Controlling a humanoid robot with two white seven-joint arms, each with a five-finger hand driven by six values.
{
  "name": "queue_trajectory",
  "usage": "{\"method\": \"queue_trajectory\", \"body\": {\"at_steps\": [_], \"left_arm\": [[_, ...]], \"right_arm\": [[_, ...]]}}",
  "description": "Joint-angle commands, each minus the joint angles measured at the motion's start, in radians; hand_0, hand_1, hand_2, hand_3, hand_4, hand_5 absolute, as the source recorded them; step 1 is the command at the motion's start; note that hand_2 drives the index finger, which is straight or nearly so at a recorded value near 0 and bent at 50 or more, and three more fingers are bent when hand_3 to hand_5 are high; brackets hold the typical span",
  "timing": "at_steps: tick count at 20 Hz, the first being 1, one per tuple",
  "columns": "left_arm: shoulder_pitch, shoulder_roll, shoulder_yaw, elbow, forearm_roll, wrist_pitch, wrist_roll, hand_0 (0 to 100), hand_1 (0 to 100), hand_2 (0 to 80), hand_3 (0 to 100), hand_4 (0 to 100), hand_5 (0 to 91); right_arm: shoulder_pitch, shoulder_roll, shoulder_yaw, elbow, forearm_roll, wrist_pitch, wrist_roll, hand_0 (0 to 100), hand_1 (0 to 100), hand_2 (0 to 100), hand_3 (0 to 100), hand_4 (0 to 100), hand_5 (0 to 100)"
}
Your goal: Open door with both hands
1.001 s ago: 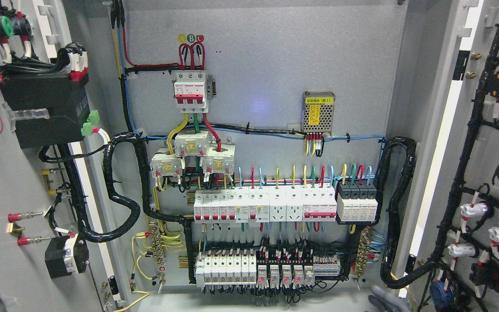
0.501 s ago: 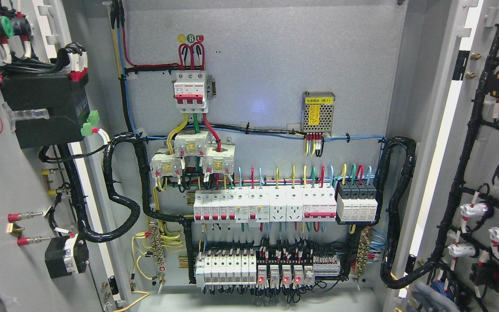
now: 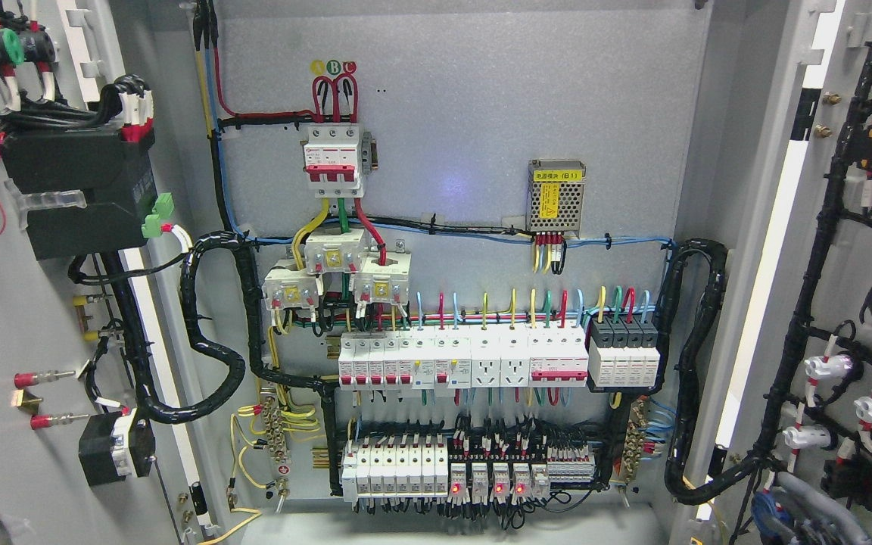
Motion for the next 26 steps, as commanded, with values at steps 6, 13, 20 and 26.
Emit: {"method": "queue_trajectory", "body": {"at_steps": [6, 13, 20, 26], "left_arm": [[-0.002, -0.021, 0.089, -0.008, 0.006, -0.002, 0.001, 0, 0, 0.0, 0, 0, 0.0], [-0.011, -0.034, 0.100, -0.008, 0.008, -0.001, 0.002, 0, 0, 0.0, 0, 0, 0.0], [-0.047, -0.031, 0.127, -0.009, 0.028, 0.003, 0.002, 0, 0, 0.0, 0, 0, 0.0], [-0.047, -0.012, 0.161, -0.009, 0.069, 0.000, 0.002, 0, 0, 0.0, 0, 0, 0.0]], "right_arm": [[0.009, -0.026, -0.077, 0.042, -0.063, 0.002, -0.001, 19, 0, 0, 0, 0, 0], [0.032, -0.026, -0.083, 0.054, -0.090, 0.004, 0.001, 19, 0, 0, 0, 0, 0], [0.054, -0.023, -0.103, 0.053, -0.091, 0.002, 0.002, 19, 0, 0, 0, 0, 0], [0.080, -0.023, -0.131, 0.051, -0.099, 0.002, -0.004, 19, 0, 0, 0, 0, 0]]}}
